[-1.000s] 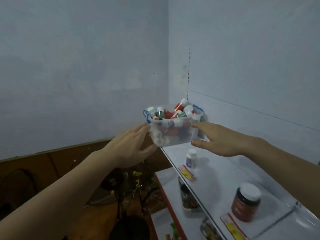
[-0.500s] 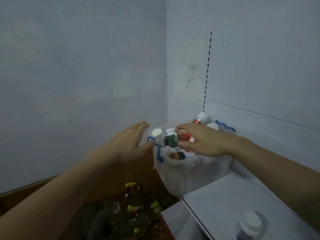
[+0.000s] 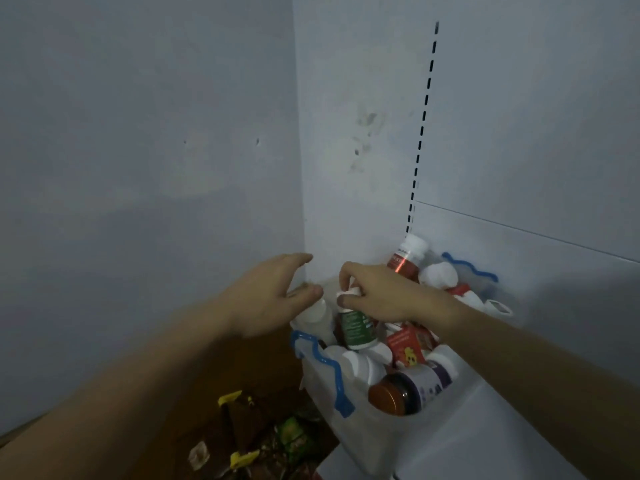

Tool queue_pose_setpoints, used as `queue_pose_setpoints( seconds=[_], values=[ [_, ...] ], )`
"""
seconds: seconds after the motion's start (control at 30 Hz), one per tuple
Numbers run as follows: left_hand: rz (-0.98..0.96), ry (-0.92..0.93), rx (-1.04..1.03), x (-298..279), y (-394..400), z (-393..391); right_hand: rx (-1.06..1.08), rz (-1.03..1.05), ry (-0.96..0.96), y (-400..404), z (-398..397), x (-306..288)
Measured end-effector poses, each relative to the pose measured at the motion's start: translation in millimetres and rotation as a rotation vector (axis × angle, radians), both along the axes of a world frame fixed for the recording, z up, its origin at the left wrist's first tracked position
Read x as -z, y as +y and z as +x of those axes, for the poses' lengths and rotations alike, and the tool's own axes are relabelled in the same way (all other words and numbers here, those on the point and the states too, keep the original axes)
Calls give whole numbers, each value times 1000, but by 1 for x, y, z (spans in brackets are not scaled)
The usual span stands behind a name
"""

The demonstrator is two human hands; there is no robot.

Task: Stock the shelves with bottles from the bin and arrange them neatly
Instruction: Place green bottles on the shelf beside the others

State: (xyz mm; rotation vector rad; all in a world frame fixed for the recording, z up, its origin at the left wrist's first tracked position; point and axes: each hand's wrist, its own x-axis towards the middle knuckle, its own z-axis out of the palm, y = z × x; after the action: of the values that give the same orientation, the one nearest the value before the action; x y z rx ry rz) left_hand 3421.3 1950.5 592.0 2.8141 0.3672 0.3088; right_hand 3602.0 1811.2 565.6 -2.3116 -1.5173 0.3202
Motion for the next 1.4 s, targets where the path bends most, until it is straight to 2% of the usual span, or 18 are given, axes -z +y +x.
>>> queue_pose_setpoints(
  seconds=[0.23, 0.37, 0.47, 0.53, 0.57, 0.67, 0.7, 0.73, 0.9, 1.03, 1.13, 1.27, 1.33, 1.4],
  values=[
    [-97, -126, 170, 1, -25, 35, 83, 338, 147, -46, 3, -25],
    [-330, -222, 304, 7, -45, 50, 66, 519, 298, -71, -2, -48],
    [-432, -277, 310, 12, -52, 53, 74, 549, 271, -94, 6, -53],
    [-479, -279, 288, 17, -54, 52, 130, 441, 113, -107, 24, -50],
    [-484, -270, 275, 19, -54, 52, 150, 311, 13, -113, 33, -48],
    [-465, -246, 239, 27, -57, 53, 129, -243, -157, -118, 57, -36],
    [-467, -250, 236, 31, -58, 53, 96, -363, -179, -118, 59, -32],
    [-467, -252, 231, 33, -60, 52, 72, -406, -205, -117, 59, -30],
    [-506, -258, 227, 32, -66, 49, 95, -341, -294, -114, 63, -22],
    [-601, -301, 208, 29, -66, 47, 228, -143, -159, -126, 61, -18],
    [-729, -343, 218, 17, -73, 45, 327, 75, -170, -141, 52, -19],
    [-1088, -348, 265, -5, -104, 40, 431, 529, 40, -171, 29, -16],
    [-1264, -337, 259, -13, -127, 37, 494, 678, 131, -191, 11, -15],
    [-1381, -353, 279, -17, -152, 35, 565, 775, 135, -213, -7, -12]
  ],
)
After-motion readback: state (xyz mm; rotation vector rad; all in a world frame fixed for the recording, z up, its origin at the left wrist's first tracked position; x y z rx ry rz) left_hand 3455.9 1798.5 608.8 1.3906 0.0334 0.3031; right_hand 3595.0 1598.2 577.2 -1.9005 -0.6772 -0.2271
